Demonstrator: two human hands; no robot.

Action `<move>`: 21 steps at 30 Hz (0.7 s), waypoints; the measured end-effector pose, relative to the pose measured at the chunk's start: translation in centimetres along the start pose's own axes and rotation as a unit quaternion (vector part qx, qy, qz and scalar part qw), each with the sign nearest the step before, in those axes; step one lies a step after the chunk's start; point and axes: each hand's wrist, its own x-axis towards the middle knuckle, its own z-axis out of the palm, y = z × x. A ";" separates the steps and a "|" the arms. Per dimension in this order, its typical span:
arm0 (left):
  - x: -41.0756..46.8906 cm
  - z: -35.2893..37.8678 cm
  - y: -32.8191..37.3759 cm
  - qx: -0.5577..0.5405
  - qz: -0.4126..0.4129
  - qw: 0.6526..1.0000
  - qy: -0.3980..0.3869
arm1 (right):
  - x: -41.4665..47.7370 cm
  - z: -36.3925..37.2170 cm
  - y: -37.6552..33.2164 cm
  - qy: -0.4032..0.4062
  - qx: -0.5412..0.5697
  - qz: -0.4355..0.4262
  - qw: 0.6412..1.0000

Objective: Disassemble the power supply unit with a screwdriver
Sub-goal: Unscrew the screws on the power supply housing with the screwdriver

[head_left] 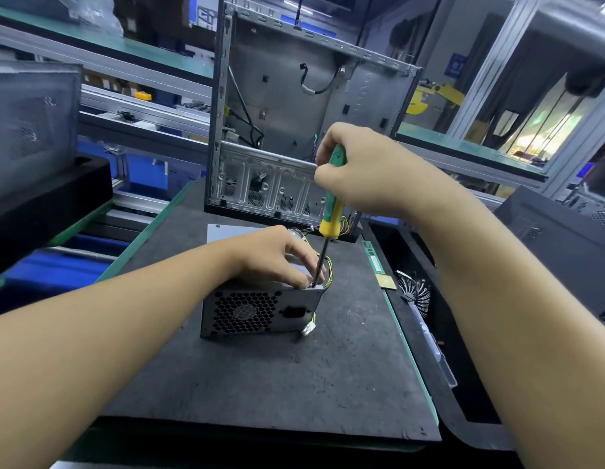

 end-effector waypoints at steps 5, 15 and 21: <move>0.0 -0.1 -0.1 0.014 0.002 1.000 0.004 | 0.0 0.0 -0.3 0.039 -0.040 -0.012 0.998; 0.3 -0.1 -0.5 0.026 -0.010 1.000 0.009 | -0.4 -0.5 -0.7 0.006 0.005 0.005 1.000; 0.0 -0.1 -0.2 0.019 0.009 1.000 0.004 | -0.1 -0.2 -0.5 0.040 -0.032 0.014 0.999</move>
